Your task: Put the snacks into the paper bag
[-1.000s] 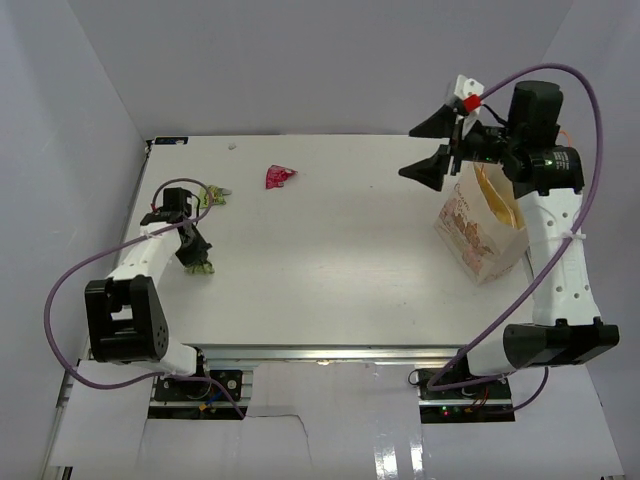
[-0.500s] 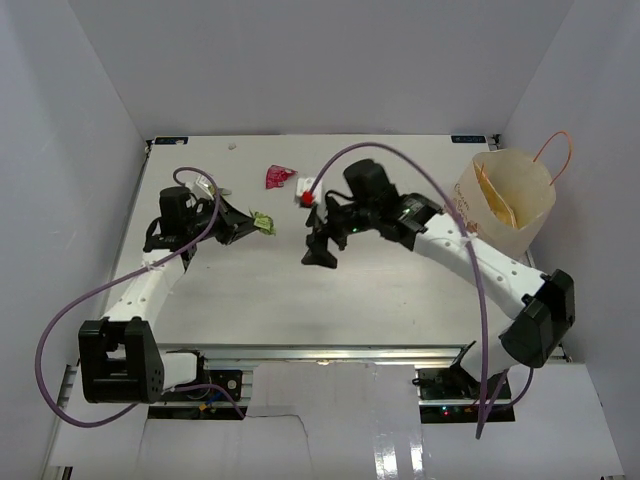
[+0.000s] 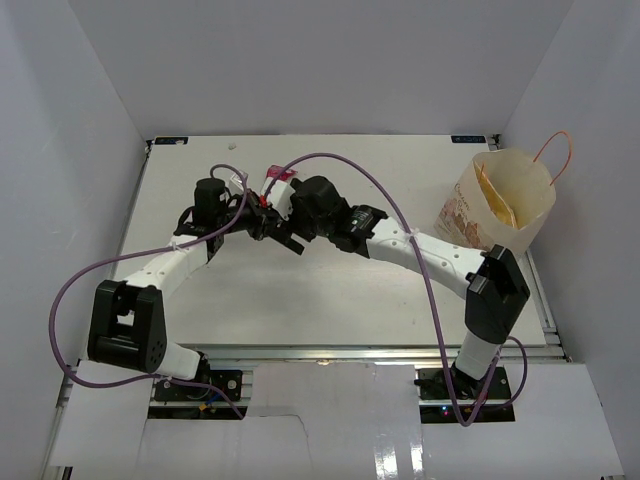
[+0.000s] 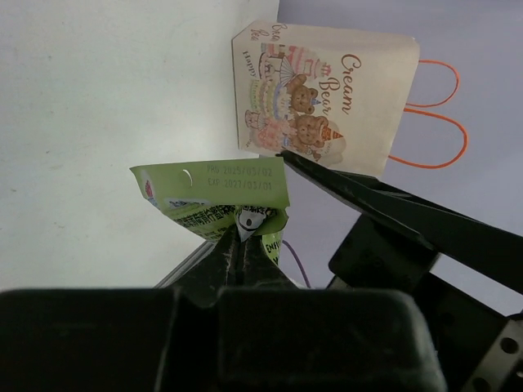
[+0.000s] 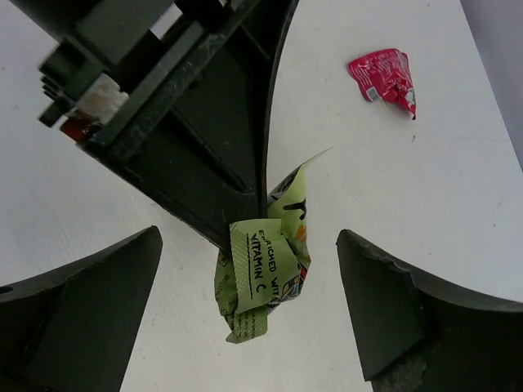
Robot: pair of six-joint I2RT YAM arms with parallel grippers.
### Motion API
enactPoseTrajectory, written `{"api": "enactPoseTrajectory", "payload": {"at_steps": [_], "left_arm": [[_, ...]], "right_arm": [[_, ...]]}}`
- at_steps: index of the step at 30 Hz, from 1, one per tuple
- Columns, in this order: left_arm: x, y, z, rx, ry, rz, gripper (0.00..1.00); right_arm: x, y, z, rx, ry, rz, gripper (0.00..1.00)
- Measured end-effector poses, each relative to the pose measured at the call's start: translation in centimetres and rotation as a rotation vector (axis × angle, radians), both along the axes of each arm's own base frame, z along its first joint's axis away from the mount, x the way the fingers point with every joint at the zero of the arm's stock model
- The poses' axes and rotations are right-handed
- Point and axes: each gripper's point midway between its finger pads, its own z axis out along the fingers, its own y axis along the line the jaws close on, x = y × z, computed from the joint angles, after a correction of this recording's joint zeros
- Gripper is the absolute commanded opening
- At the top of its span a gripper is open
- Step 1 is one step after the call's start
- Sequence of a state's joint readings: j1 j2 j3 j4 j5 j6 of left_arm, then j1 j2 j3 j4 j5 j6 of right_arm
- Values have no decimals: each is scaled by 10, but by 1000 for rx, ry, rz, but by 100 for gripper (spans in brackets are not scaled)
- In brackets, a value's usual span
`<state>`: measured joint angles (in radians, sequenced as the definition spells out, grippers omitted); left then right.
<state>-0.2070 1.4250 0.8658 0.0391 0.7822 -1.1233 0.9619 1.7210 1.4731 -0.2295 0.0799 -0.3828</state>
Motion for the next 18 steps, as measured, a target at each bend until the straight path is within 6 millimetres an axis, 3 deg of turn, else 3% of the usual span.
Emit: {"api": "enactPoseTrajectory", "payload": {"at_steps": [5,9,10,12,13,16,18], "left_arm": [[3,-2,10,-20,-13,2,0],[4,-3,14,-32,-16,-2,0],[3,-3,14,-33,-13,-2,0],[1,-3,14,-36,-4,-10,0],[1,-3,14,-38,-3,-11,0],[2,-3,14,-38,-1,-3,1],[2,-2,13,-37,6,-2,7]], "right_arm": [[6,-4,-11,-37,-5,-35,100],[7,-4,-10,-37,-10,-31,76],[8,-4,-10,-35,-7,-31,67],[9,-5,-10,-35,-12,-29,59],[12,-6,-9,-30,-13,-30,48],[13,-7,-11,-24,-8,-14,32],[13,-6,-12,-25,-10,-3,26]]}}
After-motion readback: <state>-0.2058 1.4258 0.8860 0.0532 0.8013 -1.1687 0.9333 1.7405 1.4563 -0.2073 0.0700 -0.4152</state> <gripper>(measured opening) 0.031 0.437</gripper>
